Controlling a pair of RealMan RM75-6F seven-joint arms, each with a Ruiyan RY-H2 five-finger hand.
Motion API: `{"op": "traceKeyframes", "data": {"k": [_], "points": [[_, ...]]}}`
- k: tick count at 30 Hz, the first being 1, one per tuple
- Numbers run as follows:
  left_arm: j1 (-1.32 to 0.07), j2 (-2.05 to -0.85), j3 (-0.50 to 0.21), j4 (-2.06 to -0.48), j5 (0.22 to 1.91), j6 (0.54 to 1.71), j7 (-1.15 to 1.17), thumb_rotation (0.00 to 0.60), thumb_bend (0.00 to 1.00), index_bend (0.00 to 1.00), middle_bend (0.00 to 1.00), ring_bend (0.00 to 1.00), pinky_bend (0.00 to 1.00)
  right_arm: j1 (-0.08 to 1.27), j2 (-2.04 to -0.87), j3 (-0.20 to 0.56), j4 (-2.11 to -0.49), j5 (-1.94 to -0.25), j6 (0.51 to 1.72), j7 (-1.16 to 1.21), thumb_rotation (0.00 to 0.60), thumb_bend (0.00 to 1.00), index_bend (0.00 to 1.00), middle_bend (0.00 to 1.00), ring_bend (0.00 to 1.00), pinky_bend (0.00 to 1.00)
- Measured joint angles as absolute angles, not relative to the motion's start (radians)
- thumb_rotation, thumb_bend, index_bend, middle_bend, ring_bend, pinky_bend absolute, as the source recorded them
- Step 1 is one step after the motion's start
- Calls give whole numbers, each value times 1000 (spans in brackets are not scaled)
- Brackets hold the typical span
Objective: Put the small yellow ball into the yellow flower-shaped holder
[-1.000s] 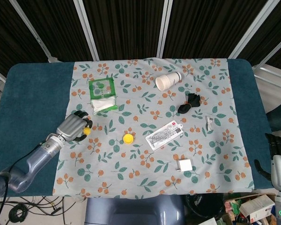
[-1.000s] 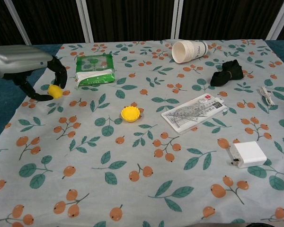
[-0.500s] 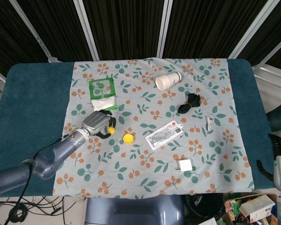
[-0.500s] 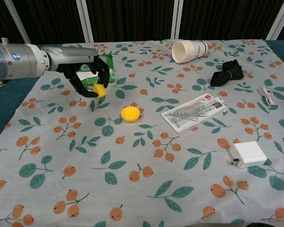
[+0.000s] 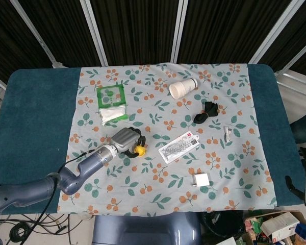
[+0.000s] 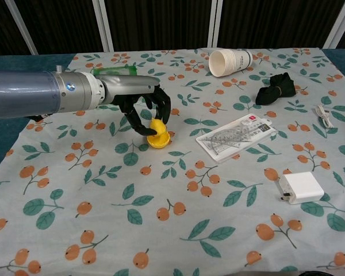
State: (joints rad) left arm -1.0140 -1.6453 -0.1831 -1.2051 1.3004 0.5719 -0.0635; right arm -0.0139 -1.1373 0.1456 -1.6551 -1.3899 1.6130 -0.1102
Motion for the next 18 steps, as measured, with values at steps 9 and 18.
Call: {"op": "traceKeyframes", "data": {"k": [9, 18], "points": [[-1032, -1662, -182, -1213, 1285, 582, -11, 600, 348, 477, 487, 194, 238, -18, -1133, 144, -1655, -1391, 1611, -96, 600, 227, 109, 115, 102, 192], [-1034, -1651, -167, -1216, 1250, 602, 84, 600, 346, 442, 452, 194, 237, -16, -1134, 146, -1655, -1392, 1609, -97, 600, 226, 109, 114, 102, 192]]}}
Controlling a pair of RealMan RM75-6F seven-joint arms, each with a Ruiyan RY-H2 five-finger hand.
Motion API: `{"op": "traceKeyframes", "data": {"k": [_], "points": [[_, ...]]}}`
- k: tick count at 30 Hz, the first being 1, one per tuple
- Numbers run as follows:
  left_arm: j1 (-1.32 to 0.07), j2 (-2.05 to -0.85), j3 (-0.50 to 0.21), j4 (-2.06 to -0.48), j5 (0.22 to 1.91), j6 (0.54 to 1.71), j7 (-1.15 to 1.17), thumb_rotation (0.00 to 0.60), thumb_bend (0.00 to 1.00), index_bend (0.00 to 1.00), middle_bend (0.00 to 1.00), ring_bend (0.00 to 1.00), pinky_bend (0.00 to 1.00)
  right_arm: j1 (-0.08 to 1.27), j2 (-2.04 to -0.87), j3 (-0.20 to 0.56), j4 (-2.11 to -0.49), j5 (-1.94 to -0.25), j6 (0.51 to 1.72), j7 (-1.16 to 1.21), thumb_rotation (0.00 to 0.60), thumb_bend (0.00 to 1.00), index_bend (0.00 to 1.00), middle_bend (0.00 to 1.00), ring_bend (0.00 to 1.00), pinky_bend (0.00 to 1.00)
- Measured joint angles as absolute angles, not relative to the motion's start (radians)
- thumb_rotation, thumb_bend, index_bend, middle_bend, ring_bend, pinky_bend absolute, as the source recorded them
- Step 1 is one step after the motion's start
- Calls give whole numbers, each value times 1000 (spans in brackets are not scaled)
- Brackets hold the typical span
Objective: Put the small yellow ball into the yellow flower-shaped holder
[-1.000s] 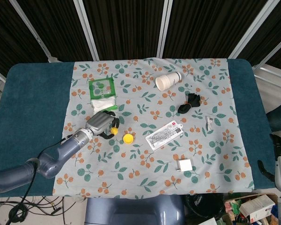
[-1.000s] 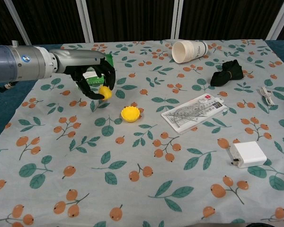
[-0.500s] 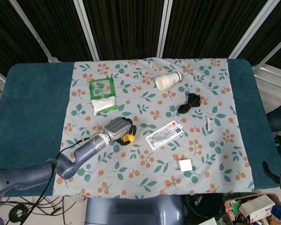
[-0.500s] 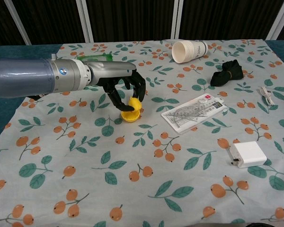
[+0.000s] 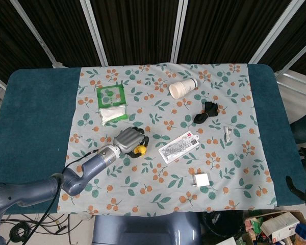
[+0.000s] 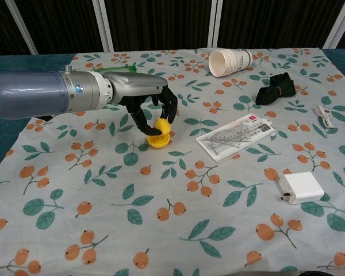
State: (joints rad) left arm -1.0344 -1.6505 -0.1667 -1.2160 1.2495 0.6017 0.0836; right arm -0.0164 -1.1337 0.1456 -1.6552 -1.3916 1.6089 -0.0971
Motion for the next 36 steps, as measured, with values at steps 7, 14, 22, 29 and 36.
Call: {"op": "traceKeyframes", "data": {"k": [7, 14, 22, 29, 36], "points": [[-1037, -1654, -150, -1207, 1233, 613, 137, 600, 248, 174, 216, 157, 224, -16, -1136, 148, -1657, -1388, 1609, -101, 600, 227, 110, 114, 102, 192], [-1037, -1650, -153, -1233, 1235, 621, 115, 600, 199, 87, 129, 120, 211, -17, -1136, 149, -1658, -1388, 1609, -101, 600, 227, 109, 114, 102, 192], [-1020, -1594, -164, -1295, 1242, 650, 77, 600, 198, 94, 134, 120, 204, -17, -1135, 149, -1654, -1390, 1607, -96, 600, 227, 110, 115, 102, 192], [-971, -1460, -155, -1370, 1241, 744, 167, 600, 199, 84, 130, 110, 186, -16, -1136, 150, -1656, -1389, 1607, -99, 600, 227, 110, 114, 102, 192], [-870, -1252, -121, -1531, 1268, 896, 257, 600, 198, 77, 123, 109, 178, -7, -1144, 150, -1660, -1392, 1600, -120, 600, 227, 109, 115, 102, 192]]}}
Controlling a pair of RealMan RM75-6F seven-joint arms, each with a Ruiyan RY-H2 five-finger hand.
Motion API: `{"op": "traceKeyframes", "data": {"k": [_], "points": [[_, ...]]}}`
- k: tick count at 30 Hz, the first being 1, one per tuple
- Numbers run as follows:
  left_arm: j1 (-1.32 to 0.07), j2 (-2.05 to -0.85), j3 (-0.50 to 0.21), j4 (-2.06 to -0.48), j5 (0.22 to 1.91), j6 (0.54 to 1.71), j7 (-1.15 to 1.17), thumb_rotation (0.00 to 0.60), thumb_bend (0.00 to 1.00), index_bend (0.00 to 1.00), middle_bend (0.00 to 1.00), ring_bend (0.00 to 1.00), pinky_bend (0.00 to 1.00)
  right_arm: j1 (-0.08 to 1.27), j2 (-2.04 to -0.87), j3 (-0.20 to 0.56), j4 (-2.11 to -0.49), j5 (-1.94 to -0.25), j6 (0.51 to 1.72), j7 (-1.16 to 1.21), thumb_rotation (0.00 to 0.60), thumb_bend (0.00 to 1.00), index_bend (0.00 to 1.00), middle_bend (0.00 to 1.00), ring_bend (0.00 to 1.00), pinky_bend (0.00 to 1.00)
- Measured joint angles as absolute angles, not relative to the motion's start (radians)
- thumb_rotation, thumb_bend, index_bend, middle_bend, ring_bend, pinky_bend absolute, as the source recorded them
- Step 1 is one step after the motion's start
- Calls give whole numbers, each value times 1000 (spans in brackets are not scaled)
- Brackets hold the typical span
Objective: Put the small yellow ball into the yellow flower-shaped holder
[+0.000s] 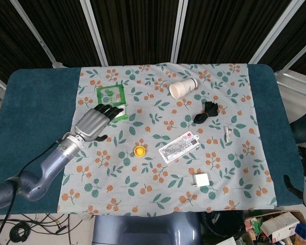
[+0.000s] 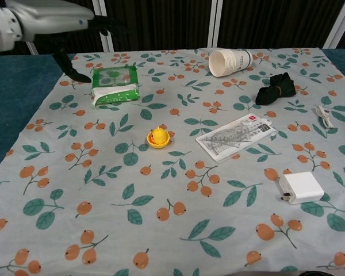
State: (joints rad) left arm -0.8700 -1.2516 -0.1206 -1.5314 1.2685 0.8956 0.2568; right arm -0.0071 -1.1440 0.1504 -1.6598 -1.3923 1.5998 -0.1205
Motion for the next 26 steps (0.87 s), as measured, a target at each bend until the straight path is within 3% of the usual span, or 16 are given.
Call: {"op": "traceKeyframes", "data": {"k": [6, 12, 18, 26], "points": [[-729, -1099, -85, -1626, 1297, 1060, 238, 600, 199, 71, 106, 79, 137, -2, -1151, 150, -1662, -1398, 1597, -132, 600, 226, 109, 115, 102, 192], [-571, -1030, -43, -1637, 1330, 1233, 145, 600, 188, 68, 91, 42, 90, 5, -1156, 150, -1659, -1400, 1590, -135, 600, 227, 109, 115, 102, 192], [-431, -1020, 10, -1565, 1370, 1350, 47, 600, 180, 65, 86, 30, 56, 10, -1160, 149, -1657, -1406, 1587, -138, 600, 228, 109, 115, 102, 192], [-322, -1070, 27, -1462, 1419, 1481, -64, 600, 180, 65, 87, 15, 45, 12, -1160, 149, -1651, -1409, 1587, -133, 600, 226, 109, 114, 102, 192]]}}
